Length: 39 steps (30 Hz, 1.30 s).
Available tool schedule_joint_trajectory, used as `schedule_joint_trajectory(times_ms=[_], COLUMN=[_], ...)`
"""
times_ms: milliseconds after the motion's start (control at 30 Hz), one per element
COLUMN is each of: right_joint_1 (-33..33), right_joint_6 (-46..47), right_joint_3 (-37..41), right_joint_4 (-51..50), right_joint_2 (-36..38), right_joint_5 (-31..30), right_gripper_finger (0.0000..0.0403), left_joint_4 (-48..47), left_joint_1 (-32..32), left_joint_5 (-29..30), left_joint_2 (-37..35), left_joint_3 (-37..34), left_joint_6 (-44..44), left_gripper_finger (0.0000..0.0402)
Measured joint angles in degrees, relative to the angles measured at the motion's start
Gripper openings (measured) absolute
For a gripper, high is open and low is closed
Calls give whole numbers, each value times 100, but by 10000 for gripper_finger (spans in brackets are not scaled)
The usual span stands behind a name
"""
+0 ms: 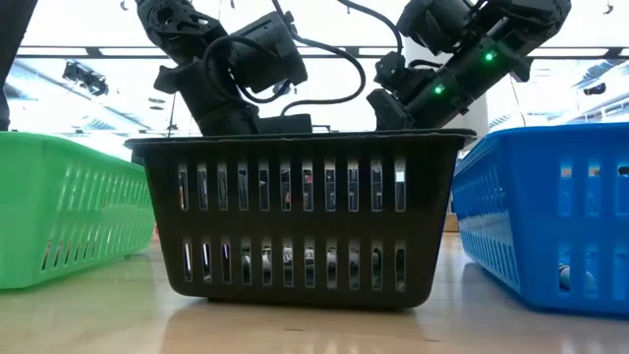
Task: Sort crayons
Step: Put the white crayon into the left blue basket
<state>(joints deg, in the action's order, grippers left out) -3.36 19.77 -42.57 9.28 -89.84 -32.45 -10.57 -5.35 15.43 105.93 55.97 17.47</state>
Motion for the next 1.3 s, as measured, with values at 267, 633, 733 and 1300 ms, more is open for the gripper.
schedule_joint_trajectory(times_ms=[267, 633, 733, 1300], right_joint_1=[0, 0, 0, 0], right_joint_6=[0, 0, 0, 339], right_joint_3=[0, 0, 0, 4], right_joint_4=[3, 2, 0, -570], right_joint_2=[0, 0, 0, 0], right_joint_5=[16, 20, 20, -413], right_gripper_finger=[111, 111, 111, 111], left_joint_4=[-203, -243, -339, 326], left_joint_1=[69, 69, 50, -656], left_joint_5=[-287, -268, -204, 48], left_joint_2=[2, -55, -193, -852], left_joint_3=[9, -8, -30, -29], left_joint_6=[-31, -320, -492, -2409], left_gripper_finger=[69, 13, 15, 16])
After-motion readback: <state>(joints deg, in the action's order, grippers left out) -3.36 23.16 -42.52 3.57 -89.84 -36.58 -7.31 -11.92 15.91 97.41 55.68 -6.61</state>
